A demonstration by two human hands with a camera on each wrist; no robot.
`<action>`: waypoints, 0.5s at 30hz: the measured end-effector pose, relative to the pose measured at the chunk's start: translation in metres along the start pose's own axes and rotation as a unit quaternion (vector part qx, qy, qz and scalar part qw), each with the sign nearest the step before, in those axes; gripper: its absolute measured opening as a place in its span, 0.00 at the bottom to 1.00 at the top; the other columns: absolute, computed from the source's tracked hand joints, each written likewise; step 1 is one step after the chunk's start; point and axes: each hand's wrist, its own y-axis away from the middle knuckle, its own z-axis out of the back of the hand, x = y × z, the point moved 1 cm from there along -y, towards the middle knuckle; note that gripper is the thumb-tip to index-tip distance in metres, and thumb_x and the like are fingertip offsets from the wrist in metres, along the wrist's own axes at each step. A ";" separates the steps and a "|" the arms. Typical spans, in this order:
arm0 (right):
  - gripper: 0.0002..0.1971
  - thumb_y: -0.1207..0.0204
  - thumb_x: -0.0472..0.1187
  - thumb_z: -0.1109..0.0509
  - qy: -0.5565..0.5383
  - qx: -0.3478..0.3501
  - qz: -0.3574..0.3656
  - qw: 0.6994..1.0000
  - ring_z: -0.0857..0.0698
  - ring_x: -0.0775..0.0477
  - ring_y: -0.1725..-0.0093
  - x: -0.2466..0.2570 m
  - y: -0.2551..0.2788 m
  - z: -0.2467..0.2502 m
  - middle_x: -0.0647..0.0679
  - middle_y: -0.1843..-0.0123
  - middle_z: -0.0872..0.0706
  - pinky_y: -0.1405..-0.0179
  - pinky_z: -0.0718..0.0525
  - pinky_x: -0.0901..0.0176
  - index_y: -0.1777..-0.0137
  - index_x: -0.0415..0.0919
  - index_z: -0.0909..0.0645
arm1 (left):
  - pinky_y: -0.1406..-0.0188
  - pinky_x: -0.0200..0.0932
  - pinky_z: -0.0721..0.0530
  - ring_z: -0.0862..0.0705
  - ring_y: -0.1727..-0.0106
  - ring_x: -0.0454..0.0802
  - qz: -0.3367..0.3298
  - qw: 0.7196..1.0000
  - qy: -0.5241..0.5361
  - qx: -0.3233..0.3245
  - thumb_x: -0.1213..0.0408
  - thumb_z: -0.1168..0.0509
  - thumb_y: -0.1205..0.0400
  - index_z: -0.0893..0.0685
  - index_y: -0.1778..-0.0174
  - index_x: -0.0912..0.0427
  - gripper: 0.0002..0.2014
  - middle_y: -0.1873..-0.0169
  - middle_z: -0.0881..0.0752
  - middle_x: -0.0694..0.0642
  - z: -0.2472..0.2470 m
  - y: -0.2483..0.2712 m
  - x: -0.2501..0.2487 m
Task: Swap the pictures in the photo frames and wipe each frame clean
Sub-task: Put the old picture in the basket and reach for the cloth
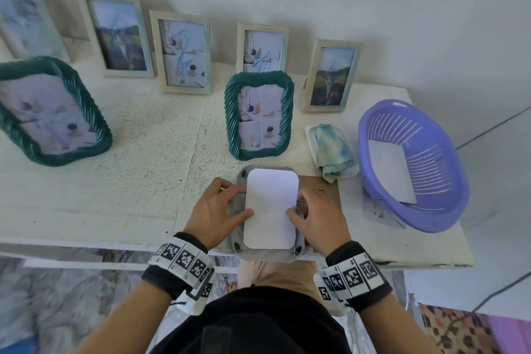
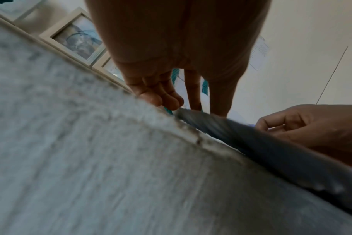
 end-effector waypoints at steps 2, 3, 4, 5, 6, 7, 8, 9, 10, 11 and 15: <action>0.09 0.26 0.49 0.32 -0.003 0.011 -0.006 1.000 0.26 0.47 0.58 -0.002 0.000 -0.002 0.51 0.63 0.24 0.59 0.21 0.46 0.58 0.45 0.27 | 0.58 0.44 0.18 0.21 0.56 0.47 0.000 1.000 -0.009 0.004 0.36 0.37 0.31 0.16 0.37 0.52 0.31 0.50 0.27 0.48 -0.002 0.001 0.001; 0.09 0.26 0.49 0.31 -0.006 0.014 -0.008 1.000 0.26 0.48 0.57 -0.003 0.000 -0.003 0.51 0.61 0.23 0.58 0.21 0.46 0.57 0.45 0.26 | 0.57 0.44 0.18 0.21 0.54 0.47 0.001 1.000 -0.011 0.005 0.36 0.37 0.31 0.17 0.36 0.51 0.31 0.49 0.27 0.48 -0.003 0.002 0.001; 0.09 0.26 0.49 0.31 -0.007 0.016 -0.008 1.000 0.26 0.48 0.55 -0.004 0.000 -0.003 0.51 0.60 0.22 0.57 0.21 0.47 0.56 0.45 0.25 | 0.56 0.44 0.18 0.20 0.53 0.48 0.003 1.000 -0.010 0.005 0.36 0.36 0.31 0.18 0.34 0.50 0.32 0.48 0.27 0.49 -0.004 0.002 0.002; 0.09 0.26 0.49 0.30 -0.008 0.016 -0.007 1.000 0.26 0.48 0.54 -0.004 0.000 -0.004 0.51 0.59 0.22 0.56 0.21 0.48 0.55 0.45 0.25 | 0.54 0.45 0.17 0.20 0.53 0.48 0.005 1.000 -0.007 0.006 0.37 0.35 0.30 0.18 0.33 0.49 0.32 0.47 0.27 0.49 -0.004 0.003 0.003; 0.10 0.26 0.49 0.30 -0.009 0.016 -0.005 1.000 0.26 0.49 0.53 -0.004 0.001 -0.004 0.51 0.57 0.22 0.56 0.21 0.49 0.54 0.45 0.25 | 0.53 0.46 0.17 0.19 0.53 0.48 0.006 1.000 -0.005 0.007 0.38 0.33 0.30 0.19 0.32 0.49 0.32 0.47 0.28 0.49 -0.004 0.003 0.003; 0.10 0.26 0.49 0.31 -0.008 0.016 -0.004 1.000 0.26 0.49 0.53 -0.004 0.001 -0.004 0.51 0.56 0.22 0.56 0.21 0.50 0.53 0.45 0.24 | 0.51 0.47 0.16 0.19 0.52 0.48 0.009 1.000 -0.005 0.007 0.41 0.29 0.29 0.19 0.31 0.50 0.31 0.46 0.28 0.49 -0.004 0.003 0.003; 0.10 0.25 0.49 0.31 -0.006 0.018 -0.003 1.000 0.26 0.50 0.52 -0.004 0.002 -0.004 0.51 0.55 0.22 0.55 0.22 0.51 0.50 0.44 0.23 | 0.48 0.48 0.16 0.19 0.51 0.48 0.012 1.000 -0.003 0.006 0.45 0.26 0.28 0.20 0.30 0.51 0.30 0.45 0.28 0.50 -0.005 0.003 0.003; 0.11 0.24 0.49 0.31 0.000 0.021 -0.003 1.000 0.26 0.50 0.53 -0.004 0.002 -0.004 0.52 0.54 0.23 0.55 0.22 0.52 0.48 0.44 0.22 | 0.46 0.48 0.16 0.19 0.51 0.48 0.013 1.000 0.000 0.004 0.48 0.25 0.27 0.20 0.29 0.52 0.30 0.45 0.27 0.50 -0.005 0.003 0.003; 0.12 0.24 0.50 0.31 0.006 0.024 -0.002 1.000 0.27 0.51 0.53 -0.003 0.002 -0.004 0.52 0.55 0.25 0.55 0.23 0.53 0.45 0.44 0.22 | 0.45 0.48 0.17 0.19 0.51 0.48 0.011 1.000 0.005 0.000 0.50 0.24 0.27 0.20 0.29 0.53 0.30 0.45 0.27 0.51 -0.006 0.003 0.003; 0.13 0.23 0.50 0.32 0.010 0.026 -0.002 1.000 0.27 0.51 0.53 -0.003 0.002 -0.004 0.52 0.55 0.26 0.56 0.23 0.53 0.43 0.44 0.22 | 0.45 0.48 0.16 0.19 0.51 0.48 0.010 1.000 0.009 -0.002 0.50 0.24 0.27 0.20 0.29 0.54 0.30 0.45 0.27 0.51 -0.005 0.003 0.003; 0.16 0.22 0.50 0.33 0.009 0.029 0.001 1.000 0.27 0.51 0.53 -0.002 0.004 -0.003 0.53 0.55 0.27 0.56 0.23 0.52 0.38 0.44 0.21 | 0.45 0.43 0.18 0.19 0.51 0.47 0.010 1.000 0.025 -0.006 0.37 0.34 0.31 0.19 0.31 0.53 0.35 0.46 0.27 0.51 -0.006 0.005 0.004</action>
